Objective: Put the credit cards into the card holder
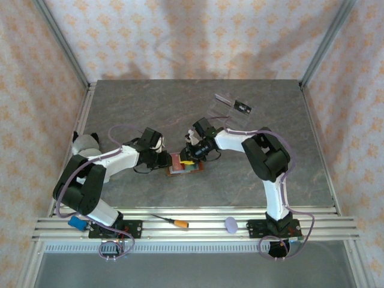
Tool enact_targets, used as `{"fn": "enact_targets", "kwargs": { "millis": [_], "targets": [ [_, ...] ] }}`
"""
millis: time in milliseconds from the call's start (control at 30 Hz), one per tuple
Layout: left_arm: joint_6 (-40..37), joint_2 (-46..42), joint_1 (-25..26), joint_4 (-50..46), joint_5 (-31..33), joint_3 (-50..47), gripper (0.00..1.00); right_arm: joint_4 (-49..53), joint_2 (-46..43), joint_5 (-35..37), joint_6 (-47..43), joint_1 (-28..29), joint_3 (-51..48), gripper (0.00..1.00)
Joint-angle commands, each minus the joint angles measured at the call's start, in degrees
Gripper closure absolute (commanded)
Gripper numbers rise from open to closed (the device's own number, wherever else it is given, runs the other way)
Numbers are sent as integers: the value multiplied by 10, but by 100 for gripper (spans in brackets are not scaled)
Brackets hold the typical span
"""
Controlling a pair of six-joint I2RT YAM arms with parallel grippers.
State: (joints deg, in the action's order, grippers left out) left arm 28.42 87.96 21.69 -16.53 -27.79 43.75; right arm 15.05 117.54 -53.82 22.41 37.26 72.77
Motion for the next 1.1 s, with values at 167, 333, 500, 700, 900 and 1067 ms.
{"fn": "enact_targets", "kwargs": {
  "millis": [167,333,500,700,900,1067],
  "targets": [
    [-14,5,-1,-9,-16,6,79,23,-20,38,-6,5,-8,76],
    [-17,18,-3,-10,-15,10,79,19,-34,37,-3,0,-17,73],
    [-17,9,-3,-15,-17,8,78,7,-45,36,7,-7,-34,80],
    [-5,-16,-6,-8,-19,2,74,-1,-31,26,13,-5,-35,92],
    [6,-17,-12,3,-20,-11,83,-5,-23,19,12,-1,-32,98],
    [8,-3,-12,32,-44,-14,83,-17,-17,-1,12,3,-32,99]
  ]
}}
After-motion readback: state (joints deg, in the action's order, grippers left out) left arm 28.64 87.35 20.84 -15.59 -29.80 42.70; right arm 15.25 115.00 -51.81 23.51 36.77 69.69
